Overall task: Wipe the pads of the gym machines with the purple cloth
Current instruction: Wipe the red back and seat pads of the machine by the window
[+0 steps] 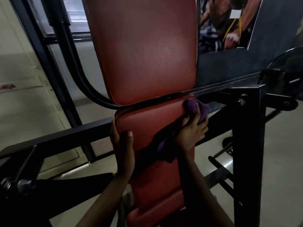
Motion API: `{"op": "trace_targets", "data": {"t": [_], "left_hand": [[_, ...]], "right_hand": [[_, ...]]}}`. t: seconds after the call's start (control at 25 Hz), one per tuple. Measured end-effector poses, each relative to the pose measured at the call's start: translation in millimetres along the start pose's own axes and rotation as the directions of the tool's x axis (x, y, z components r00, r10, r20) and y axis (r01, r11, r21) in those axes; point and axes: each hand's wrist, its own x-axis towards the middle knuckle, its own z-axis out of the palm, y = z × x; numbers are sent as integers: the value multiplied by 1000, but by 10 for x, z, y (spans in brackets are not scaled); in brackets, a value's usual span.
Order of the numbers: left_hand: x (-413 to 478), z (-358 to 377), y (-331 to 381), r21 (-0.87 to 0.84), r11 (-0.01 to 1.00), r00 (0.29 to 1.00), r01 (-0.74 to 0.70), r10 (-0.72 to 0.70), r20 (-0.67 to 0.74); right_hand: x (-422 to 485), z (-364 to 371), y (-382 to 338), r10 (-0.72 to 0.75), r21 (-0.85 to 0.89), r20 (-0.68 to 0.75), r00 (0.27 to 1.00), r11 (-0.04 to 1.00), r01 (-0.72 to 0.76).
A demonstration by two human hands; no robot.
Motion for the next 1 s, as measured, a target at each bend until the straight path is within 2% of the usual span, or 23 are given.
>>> {"op": "trace_targets", "data": {"t": [0.12,0.28,0.36,0.44,0.52,0.64,0.72,0.8,0.88,1.0], "left_hand": [[1,-11,-5,5,1000,1000,7,-7,6],[5,-9,2,-3,1000,1000,13,-13,17],[23,-18,13,-29,999,998,27,-26,53],[19,-49,58,-37,998,993,58,-54,101],[17,-120,73,-50,996,987,76,-68,147],[21,-222,49,-72,990,968,119,-100,231],[17,-313,10,-163,972,947,168,-114,299],[6,-417,-38,-211,950,930,229,-150,334],[-9,-498,-59,-159,947,917,277,-212,338],[-110,-473,-123,-103,961,926,256,-213,311]], "right_hand": [[-219,11,291,225,34,53,973,973,-227],[-548,11,695,442,-43,124,888,897,-441],[-691,-50,773,486,12,176,856,869,-495],[-746,-165,726,473,150,182,862,853,-499],[-742,-297,498,377,257,178,909,874,-413],[-879,-387,-208,50,402,156,987,909,-110],[-1113,-289,-684,-174,357,153,973,928,109],[-1351,-126,-863,-320,216,187,929,936,279],[-1435,50,-775,-339,101,172,925,940,326],[-1449,153,-498,-228,59,44,973,972,225]]}}
